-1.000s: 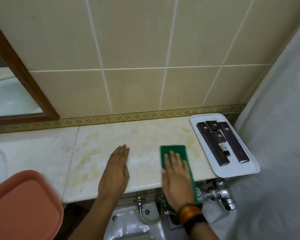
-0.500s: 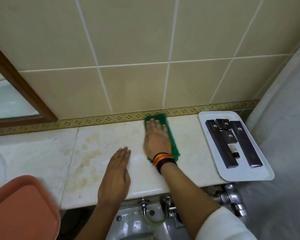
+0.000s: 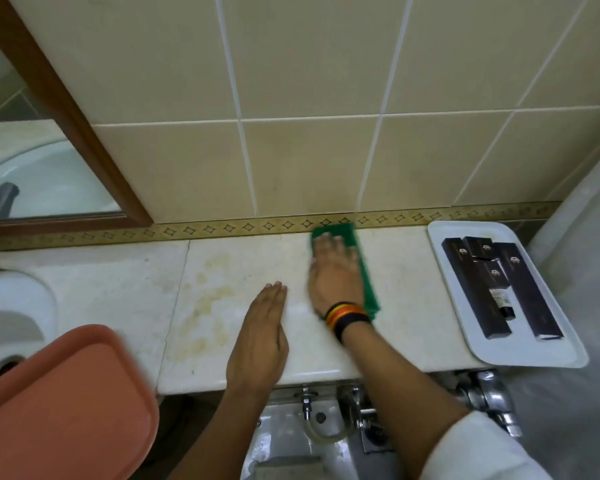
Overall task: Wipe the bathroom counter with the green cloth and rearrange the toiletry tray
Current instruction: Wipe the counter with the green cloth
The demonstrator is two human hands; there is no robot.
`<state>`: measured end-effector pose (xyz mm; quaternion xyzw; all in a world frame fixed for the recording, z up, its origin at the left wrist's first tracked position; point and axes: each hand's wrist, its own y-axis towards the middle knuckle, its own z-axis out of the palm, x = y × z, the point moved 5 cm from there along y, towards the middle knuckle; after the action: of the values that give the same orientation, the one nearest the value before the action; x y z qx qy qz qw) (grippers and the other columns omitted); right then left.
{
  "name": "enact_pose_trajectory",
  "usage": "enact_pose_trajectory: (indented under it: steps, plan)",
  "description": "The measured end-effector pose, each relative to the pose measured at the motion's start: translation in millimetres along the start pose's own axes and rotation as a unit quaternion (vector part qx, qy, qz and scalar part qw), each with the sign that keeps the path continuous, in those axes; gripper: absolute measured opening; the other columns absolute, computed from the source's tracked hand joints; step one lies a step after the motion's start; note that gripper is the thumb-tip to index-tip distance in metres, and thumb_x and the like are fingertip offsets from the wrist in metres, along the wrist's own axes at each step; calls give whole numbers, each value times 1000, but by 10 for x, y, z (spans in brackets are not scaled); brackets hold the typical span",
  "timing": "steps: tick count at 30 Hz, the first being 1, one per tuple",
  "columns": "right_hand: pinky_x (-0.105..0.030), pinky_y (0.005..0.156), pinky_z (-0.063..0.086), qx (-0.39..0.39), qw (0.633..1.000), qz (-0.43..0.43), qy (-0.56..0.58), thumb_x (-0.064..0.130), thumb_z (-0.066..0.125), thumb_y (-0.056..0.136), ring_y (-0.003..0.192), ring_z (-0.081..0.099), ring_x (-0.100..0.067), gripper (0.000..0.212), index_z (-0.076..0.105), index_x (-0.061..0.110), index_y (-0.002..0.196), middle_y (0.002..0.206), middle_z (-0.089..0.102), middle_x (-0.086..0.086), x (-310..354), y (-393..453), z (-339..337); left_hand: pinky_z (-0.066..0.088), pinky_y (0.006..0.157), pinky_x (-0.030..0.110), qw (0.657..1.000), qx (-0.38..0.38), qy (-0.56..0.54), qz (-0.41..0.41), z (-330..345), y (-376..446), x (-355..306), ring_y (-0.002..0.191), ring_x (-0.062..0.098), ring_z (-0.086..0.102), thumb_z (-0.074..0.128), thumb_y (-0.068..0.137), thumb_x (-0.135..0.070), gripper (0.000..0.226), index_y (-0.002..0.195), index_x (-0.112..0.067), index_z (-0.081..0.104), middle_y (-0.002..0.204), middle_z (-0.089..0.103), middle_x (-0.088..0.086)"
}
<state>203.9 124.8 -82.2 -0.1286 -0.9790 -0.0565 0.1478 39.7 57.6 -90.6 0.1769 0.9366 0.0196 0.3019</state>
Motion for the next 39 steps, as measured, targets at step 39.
enact_pose_trajectory:
  steps: [39]
  plan:
    - [-46,126,10,-87,988,62,108,52,16,104,153,23,-30,70,47,6,146,161,35,-16,-1073,-547,-124,3,130,44,972,103,191,-85,-690,572,1123,160,20,-6,17,108,-43,66,163,-14,-3,173,-6,4]
